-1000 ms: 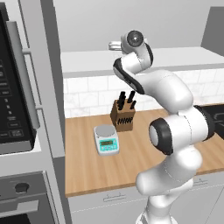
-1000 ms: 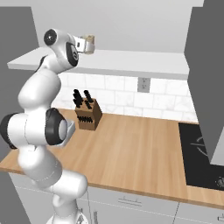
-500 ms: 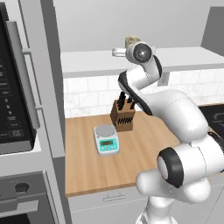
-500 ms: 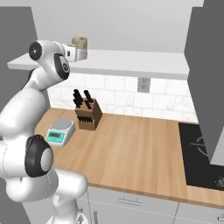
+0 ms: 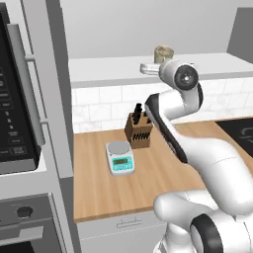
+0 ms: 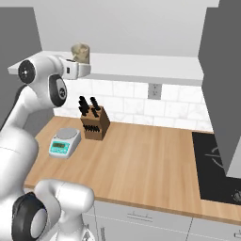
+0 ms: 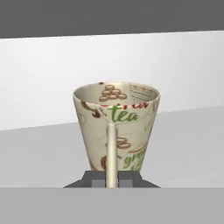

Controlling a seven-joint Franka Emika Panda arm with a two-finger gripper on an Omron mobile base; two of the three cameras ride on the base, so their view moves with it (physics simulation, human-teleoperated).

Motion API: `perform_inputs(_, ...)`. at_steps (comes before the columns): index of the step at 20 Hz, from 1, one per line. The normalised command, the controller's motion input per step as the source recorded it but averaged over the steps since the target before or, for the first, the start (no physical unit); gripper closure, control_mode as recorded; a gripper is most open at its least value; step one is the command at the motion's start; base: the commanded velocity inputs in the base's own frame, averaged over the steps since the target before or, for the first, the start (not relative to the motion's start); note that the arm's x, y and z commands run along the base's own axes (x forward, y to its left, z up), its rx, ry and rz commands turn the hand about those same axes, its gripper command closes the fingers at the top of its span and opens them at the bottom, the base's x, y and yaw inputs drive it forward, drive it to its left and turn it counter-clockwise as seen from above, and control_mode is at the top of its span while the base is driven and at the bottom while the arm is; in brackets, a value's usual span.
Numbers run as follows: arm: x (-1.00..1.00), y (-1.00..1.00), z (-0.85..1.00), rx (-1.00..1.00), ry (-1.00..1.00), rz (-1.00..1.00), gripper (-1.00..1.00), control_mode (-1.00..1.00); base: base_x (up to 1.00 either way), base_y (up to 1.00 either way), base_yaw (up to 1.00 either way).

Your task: Gather all objects into one cabinet and sort the glasses and bowls to opposite sides.

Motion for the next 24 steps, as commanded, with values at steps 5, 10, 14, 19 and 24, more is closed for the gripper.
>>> perform_inputs(5,-1.0,-0.21,0.43,0.0,0.1,0.02,1.0,-1.0,0.0,0.0,0.0)
perform_inputs(10,-1.0,-0.27,0.08,0.0,0.18,0.02,1.0,-1.0,0.0,0.0,0.0)
perform_inputs(14,-1.0,-0.23,-0.01,0.0,0.26,0.01,1.0,-1.0,0.0,0.0,0.0)
perform_inputs(19,-0.93,-0.13,-0.26,0.0,0.24,0.0,1.0,-1.0,0.0,0.0,0.0)
perform_inputs(24,-0.53,-0.01,-0.4,0.0,0.02,0.0,1.0,-1.0,0.0,0.0,0.0)
